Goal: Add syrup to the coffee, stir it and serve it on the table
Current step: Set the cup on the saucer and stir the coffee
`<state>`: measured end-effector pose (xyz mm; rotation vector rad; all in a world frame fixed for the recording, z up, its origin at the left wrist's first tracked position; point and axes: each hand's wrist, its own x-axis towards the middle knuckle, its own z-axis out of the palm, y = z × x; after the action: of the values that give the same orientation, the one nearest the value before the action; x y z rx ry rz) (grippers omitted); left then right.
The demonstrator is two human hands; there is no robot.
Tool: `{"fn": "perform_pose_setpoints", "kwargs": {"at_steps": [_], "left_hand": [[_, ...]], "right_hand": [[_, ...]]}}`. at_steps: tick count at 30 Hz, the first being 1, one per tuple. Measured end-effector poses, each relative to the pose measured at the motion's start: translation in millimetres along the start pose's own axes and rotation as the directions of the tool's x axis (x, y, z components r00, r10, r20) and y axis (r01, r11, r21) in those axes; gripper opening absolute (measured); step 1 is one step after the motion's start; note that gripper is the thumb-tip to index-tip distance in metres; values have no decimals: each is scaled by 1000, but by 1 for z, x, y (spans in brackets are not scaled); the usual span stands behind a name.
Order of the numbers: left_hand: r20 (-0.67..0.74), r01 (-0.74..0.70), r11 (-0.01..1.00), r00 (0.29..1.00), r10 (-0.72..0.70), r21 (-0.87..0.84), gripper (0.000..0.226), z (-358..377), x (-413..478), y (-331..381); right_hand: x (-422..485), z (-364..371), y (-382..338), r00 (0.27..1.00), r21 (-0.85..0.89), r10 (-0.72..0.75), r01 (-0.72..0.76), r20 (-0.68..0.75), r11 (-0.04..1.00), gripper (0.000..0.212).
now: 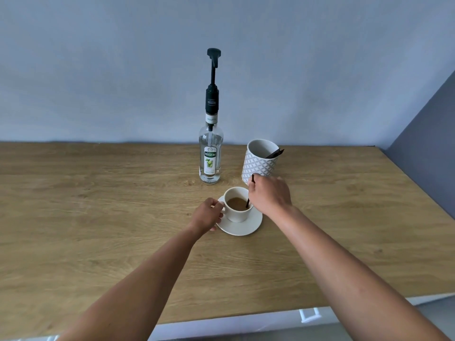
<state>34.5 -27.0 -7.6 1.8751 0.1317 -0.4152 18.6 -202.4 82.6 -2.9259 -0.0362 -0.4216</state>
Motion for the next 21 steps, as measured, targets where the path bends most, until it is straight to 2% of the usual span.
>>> {"fn": "perform_pose_setpoints", "kwargs": {"at_steps": [4,7,14,21], "left_hand": [[0,4,1000,1000,-4,0,21,0,0,0],[1,10,1000,1000,-10,-4,19,0,-1,1],[-26,22,999,999,-23,-28,23,0,-7,5],[-119,-22,998,993,15,-66,15,-6,-20,-4]], "right_hand": [[-3,-2,-6,987,150,119,-135,109,980,31],[-4,-1,-11,976,236,139,-177,168,956,26],[-4,-3,-4,998,57,63,-65,25,996,30],[-15,-9,0,994,185,100,-108,48,977,30]]}}
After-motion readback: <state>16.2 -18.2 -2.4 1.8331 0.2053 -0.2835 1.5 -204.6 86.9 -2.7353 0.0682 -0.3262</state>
